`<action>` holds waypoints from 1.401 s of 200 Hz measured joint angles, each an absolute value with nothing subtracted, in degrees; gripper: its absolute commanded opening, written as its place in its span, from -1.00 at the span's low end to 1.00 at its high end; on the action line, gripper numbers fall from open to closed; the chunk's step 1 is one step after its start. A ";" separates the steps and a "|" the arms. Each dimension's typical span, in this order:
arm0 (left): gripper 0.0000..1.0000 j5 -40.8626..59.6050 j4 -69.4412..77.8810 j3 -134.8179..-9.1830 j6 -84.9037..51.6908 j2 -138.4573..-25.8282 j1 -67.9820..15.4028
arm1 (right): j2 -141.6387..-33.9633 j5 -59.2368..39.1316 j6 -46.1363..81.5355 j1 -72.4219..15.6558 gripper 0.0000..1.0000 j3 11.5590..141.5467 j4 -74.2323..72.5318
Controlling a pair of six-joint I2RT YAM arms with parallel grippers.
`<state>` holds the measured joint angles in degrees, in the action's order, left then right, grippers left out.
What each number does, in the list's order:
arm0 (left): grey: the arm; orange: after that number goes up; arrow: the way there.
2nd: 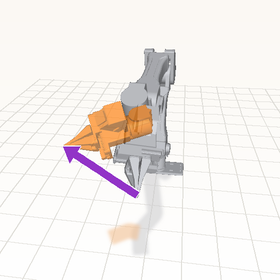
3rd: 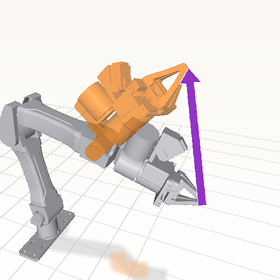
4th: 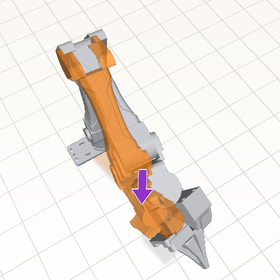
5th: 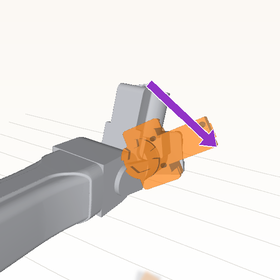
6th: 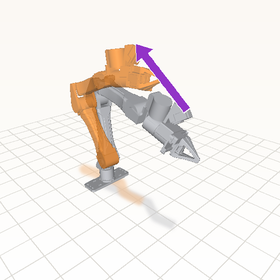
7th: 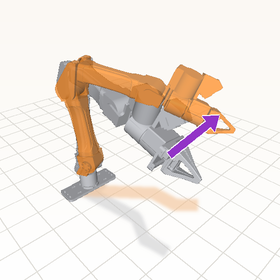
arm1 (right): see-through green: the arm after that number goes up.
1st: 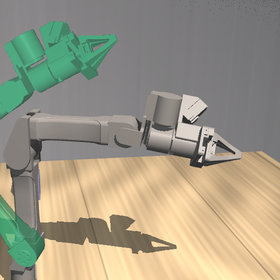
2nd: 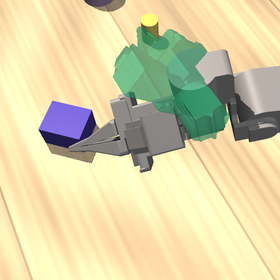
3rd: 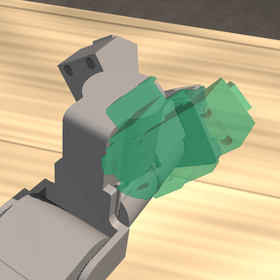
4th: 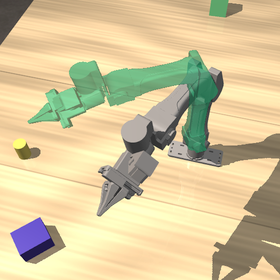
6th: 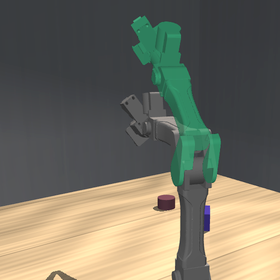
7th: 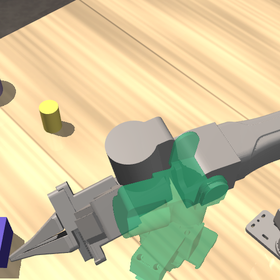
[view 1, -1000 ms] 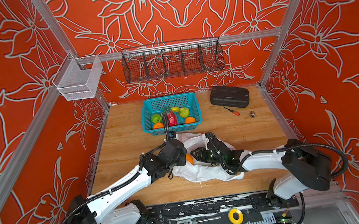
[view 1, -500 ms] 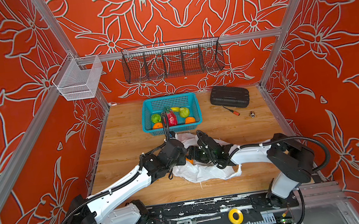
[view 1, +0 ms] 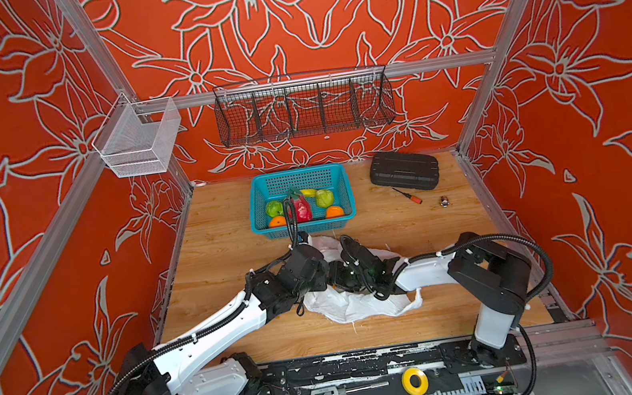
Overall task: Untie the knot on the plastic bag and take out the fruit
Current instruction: 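Close the right gripper on the orange and lift it from the bag, then carry the orange to the teal basket with the right gripper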
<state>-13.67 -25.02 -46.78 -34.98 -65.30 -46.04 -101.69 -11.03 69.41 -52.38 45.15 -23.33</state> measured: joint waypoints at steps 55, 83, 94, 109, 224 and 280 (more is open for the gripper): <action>-0.88 -13.72 -25.04 -46.74 -34.98 -65.23 -45.78 | -99.81 -10.57 68.79 -52.38 -0.32 42.39 -25.52; -0.88 -13.72 -25.08 -46.28 -35.07 -64.45 -45.69 | -96.75 -9.28 67.70 -52.07 -0.34 40.62 -24.56; -0.88 -13.72 -25.17 -45.87 -35.20 -63.99 -45.69 | -95.11 -8.82 67.26 -51.99 -0.35 39.99 -23.99; -0.88 -13.72 -25.21 -45.54 -35.29 -63.79 -45.69 | -92.77 -7.92 66.59 -51.75 -0.36 39.33 -22.90; -0.28 -13.67 -26.35 -47.37 -34.48 -63.81 -45.36 | -70.87 -2.26 60.03 -51.37 -0.38 35.05 -11.14; 0.15 -12.60 -26.59 -50.09 -30.59 -62.72 -45.36 | -63.18 -0.40 55.86 -50.68 -0.38 38.00 -3.49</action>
<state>-12.60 -26.59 -50.09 -30.59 -62.72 -45.36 -63.18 -0.40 55.86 -50.68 38.00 -3.49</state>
